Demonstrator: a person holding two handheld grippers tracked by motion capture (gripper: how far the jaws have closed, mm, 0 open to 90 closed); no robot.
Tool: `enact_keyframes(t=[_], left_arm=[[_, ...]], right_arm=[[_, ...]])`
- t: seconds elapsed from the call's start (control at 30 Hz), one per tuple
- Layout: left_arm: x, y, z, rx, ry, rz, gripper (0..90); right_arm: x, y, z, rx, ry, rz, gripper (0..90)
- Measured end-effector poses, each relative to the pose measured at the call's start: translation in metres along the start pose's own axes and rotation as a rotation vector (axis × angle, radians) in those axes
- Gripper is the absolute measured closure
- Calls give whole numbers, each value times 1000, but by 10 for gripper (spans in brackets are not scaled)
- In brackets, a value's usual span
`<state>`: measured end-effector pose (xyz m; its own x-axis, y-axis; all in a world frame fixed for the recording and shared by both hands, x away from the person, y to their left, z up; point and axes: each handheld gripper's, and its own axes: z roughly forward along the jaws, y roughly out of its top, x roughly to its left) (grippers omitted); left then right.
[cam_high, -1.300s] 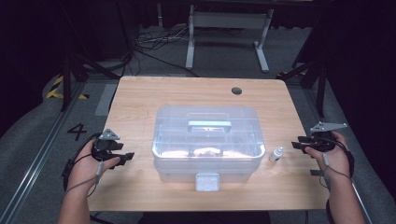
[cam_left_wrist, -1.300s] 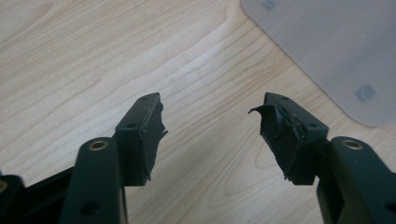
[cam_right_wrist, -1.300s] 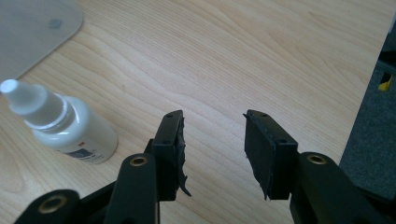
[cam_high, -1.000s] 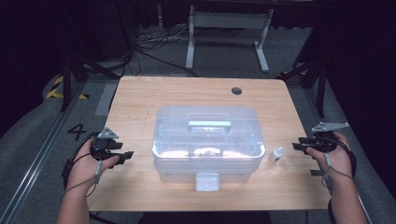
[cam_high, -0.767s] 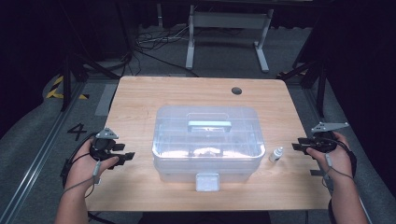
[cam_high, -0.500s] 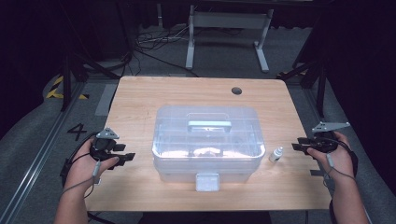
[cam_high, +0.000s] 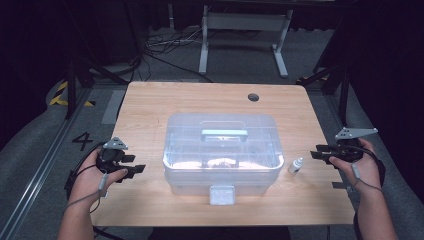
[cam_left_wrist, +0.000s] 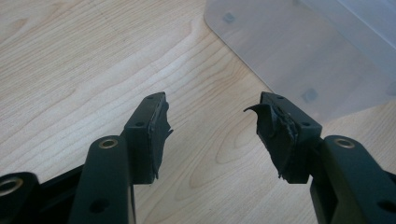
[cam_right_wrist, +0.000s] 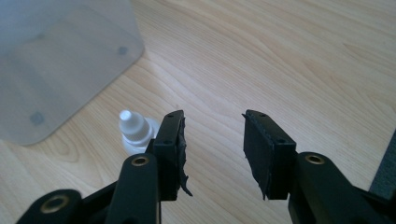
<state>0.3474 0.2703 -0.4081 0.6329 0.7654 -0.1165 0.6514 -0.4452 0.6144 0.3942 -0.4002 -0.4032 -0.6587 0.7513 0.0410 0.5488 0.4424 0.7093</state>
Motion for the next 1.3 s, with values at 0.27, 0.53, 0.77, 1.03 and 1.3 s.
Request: enact_keyframes(t=[0.27, 0.53, 0.77, 1.03, 1.3], left_arm=[[-2, 0, 0, 3, -11, -7, 443], [-1, 0, -1, 7, -11, -7, 442], [-2, 0, -3, -6, -7, -13, 442], [-1, -1, -5, -15, -3, -28, 431], [0, -1, -5, -15, -8, -26, 429]], right_arm=[[26, 37, -20, -74, 60, -78, 607], [45, 65, -25, -77, 90, -145, 605], [65, 90, -25, -85, 138, -204, 598], [84, 117, -20, -81, 180, -262, 587], [99, 137, -13, -74, 204, -305, 580]])
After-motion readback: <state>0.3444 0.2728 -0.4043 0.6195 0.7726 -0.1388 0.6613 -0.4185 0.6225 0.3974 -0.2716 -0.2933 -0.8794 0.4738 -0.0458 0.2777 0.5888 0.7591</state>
